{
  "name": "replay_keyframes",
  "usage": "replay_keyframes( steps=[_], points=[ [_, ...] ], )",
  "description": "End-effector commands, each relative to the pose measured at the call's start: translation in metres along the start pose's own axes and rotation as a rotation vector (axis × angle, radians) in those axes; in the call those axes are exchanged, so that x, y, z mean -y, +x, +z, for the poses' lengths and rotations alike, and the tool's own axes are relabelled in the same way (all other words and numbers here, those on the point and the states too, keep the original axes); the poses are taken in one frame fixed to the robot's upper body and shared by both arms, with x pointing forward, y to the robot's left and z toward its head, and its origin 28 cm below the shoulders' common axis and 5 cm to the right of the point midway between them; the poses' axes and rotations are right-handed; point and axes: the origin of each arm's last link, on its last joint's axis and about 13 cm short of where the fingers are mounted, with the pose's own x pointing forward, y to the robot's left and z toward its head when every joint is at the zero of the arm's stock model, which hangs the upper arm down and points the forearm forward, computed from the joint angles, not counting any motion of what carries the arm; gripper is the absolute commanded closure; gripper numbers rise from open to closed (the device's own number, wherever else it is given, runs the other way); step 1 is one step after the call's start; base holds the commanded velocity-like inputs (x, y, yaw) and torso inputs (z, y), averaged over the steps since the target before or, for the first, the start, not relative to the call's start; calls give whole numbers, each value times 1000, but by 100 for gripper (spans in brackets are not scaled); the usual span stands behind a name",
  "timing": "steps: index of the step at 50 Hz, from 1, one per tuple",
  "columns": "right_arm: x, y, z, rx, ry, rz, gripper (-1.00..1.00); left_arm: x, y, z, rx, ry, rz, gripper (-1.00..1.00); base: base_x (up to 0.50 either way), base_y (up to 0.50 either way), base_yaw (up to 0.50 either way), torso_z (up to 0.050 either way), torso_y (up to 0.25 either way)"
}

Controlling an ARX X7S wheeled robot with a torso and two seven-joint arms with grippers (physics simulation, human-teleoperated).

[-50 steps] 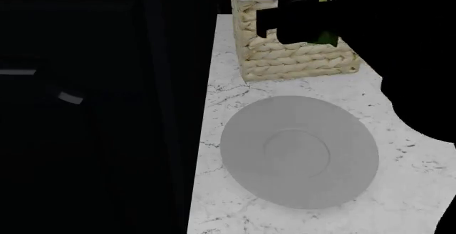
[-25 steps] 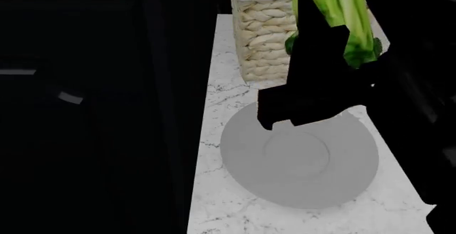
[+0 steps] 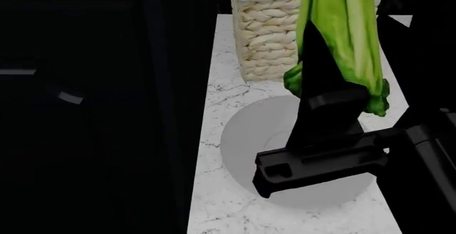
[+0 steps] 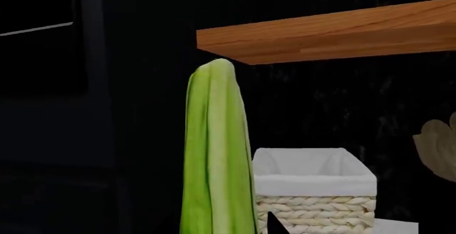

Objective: Pick the celery from the counter and place it in the microwave.

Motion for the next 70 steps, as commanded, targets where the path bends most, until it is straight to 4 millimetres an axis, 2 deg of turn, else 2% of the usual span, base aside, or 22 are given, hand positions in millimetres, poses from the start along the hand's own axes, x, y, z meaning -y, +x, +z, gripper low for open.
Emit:
replay_keyframes(
  steps=[1,15,29,70],
  points=[
    [-1,-7,1,38,18,-7,100,1,2,2,7,-2,-3,-100,0,0,0,0,0],
    [-3,-10,-2,58,52,7,100,0,1,1,6,-2,1,-100,0,0,0,0,0],
    [-1,-10,-3,73,56,-2,100,-1,0,0,8,1,7,-100,-310,103,0,0,1],
    [-1,-10,-6,96,46,-18,100,-1,-1,-1,4,0,1,-100,-109,484,0,0,0]
  ],
)
